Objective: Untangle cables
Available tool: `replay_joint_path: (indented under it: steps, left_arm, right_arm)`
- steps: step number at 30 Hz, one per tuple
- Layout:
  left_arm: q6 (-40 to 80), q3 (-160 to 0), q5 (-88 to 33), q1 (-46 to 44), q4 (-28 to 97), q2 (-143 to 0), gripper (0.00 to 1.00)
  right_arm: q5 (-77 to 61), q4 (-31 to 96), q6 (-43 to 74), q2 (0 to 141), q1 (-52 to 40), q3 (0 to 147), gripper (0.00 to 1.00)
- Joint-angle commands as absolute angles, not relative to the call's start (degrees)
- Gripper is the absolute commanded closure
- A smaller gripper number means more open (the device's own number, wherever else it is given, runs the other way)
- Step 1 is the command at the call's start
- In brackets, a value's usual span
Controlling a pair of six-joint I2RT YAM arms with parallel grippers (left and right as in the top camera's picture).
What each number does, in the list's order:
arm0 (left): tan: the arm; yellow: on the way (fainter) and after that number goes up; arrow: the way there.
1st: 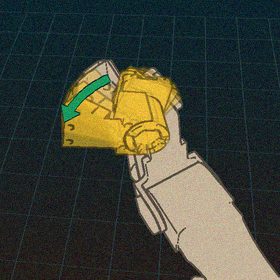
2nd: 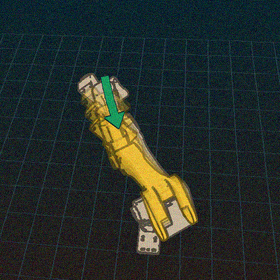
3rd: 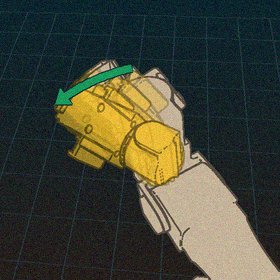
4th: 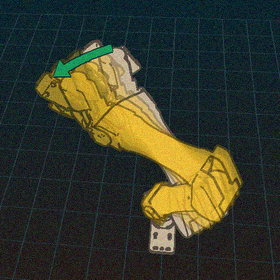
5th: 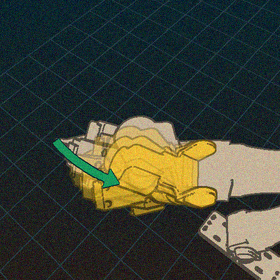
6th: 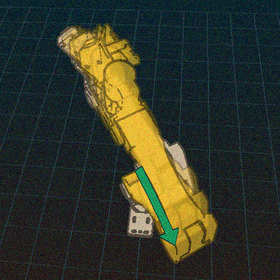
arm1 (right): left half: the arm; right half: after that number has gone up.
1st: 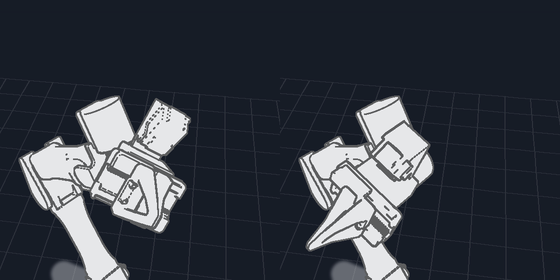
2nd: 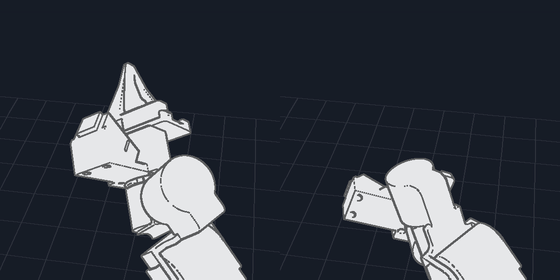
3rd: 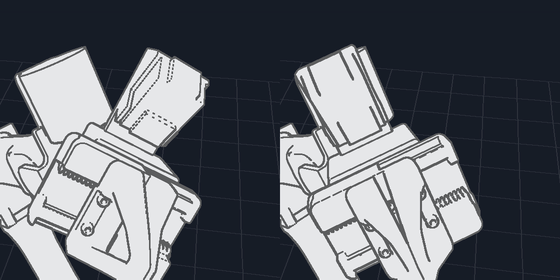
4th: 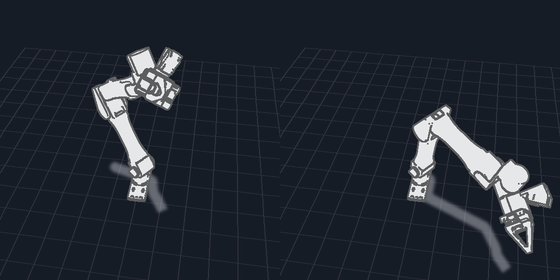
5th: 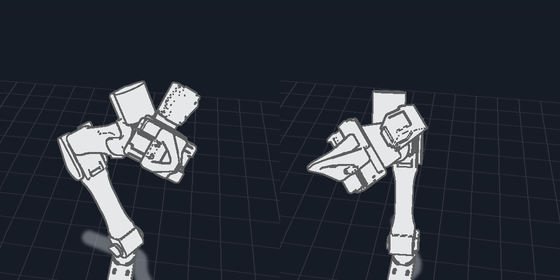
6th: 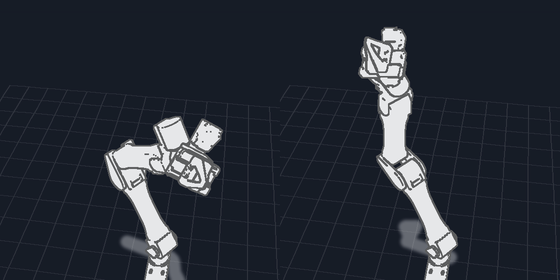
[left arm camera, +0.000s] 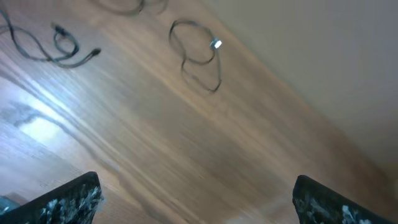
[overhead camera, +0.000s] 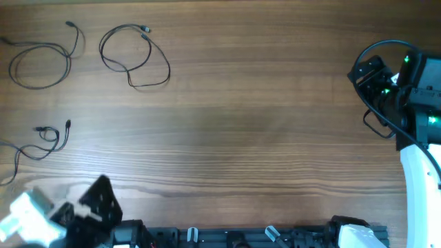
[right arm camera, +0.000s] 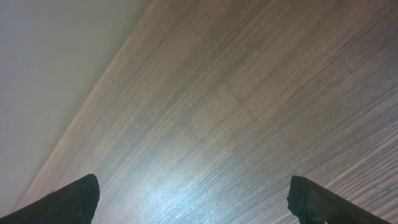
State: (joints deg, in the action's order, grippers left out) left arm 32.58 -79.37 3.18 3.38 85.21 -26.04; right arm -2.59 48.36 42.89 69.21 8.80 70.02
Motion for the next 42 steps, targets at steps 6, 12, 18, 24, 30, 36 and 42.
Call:
replay_joint_path:
  steps: [6,12,18,24,30,36,42]
  left_arm:
    - [31.73,-79.50,3.95,1.39,85.19,-3.55,0.00]
    - [31.73,-79.88,3.95,2.94,94.43,-0.27,0.00]
    - [32.58,-79.83,3.95,6.28,92.79,-0.27,0.00]
    - [35.59,-79.83,1.61,6.28,90.32,-0.27,0.00]
    - [35.62,-72.64,5.45,6.28,76.25,-0.27,0.00]
    - [35.57,-52.34,5.63,6.28,54.72,-0.27,0.00]
    - [35.55,-38.70,5.69,6.28,38.52,-0.27,0.00]
  right_arm:
    - [-3.05,48.27,43.68,69.17,8.91,70.65,0.00]
    - [-3.05,48.27,43.68,69.17,8.91,70.65,0.00]
    - [-3.03,48.27,43.68,69.17,8.91,70.65,0.00]
    - [-3.05,48.27,43.68,69.17,8.91,70.65,0.00]
    - [-3.05,48.27,43.66,69.17,8.91,70.65,0.00]
    - [-3.05,48.27,43.68,69.17,8.91,70.65,0.01]
    - [-3.05,48.27,43.68,69.17,8.93,70.65,0.00]
